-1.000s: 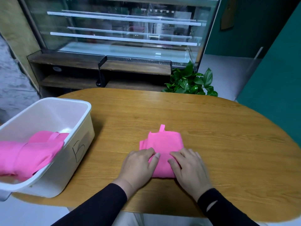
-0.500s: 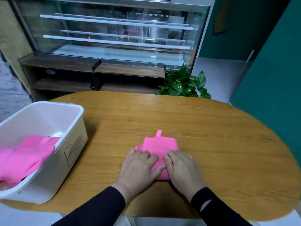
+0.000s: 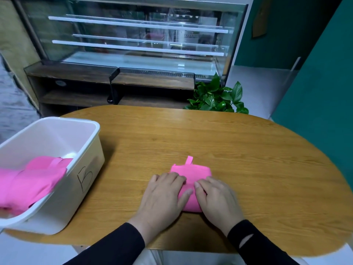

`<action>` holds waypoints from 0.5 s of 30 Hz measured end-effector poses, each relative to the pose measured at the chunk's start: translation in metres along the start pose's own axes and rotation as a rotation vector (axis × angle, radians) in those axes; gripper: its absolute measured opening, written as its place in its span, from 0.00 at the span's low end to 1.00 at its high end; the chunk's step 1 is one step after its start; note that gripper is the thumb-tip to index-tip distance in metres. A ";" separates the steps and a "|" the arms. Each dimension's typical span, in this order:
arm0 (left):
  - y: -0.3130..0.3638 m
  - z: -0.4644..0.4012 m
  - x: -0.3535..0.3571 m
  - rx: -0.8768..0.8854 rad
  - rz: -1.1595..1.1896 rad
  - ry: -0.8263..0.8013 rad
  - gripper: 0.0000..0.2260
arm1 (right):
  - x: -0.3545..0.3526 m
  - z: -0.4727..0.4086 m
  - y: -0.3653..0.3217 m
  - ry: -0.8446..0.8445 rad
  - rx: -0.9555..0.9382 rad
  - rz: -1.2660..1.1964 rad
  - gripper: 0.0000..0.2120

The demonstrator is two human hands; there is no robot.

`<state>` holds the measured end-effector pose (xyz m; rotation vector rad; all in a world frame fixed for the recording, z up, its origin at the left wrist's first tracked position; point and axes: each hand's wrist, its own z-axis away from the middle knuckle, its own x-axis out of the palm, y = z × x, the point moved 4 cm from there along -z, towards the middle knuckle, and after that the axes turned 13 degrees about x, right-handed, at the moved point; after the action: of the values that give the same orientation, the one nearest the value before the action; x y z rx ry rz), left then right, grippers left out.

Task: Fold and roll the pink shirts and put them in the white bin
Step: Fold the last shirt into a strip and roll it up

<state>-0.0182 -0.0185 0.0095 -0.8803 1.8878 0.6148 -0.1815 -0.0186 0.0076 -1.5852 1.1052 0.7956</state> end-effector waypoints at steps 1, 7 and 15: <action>0.000 0.006 0.002 0.018 0.005 -0.003 0.19 | 0.001 -0.001 0.000 -0.033 0.005 -0.009 0.21; -0.007 0.006 0.005 0.005 0.023 -0.037 0.22 | 0.000 -0.006 0.001 -0.145 0.028 -0.016 0.18; -0.023 -0.028 0.001 -0.198 0.232 -0.173 0.20 | 0.001 0.004 -0.003 0.050 -0.046 0.081 0.18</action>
<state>-0.0157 -0.0532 0.0196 -0.7107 1.8056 1.0010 -0.1783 -0.0142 0.0068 -1.6145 1.2017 0.8445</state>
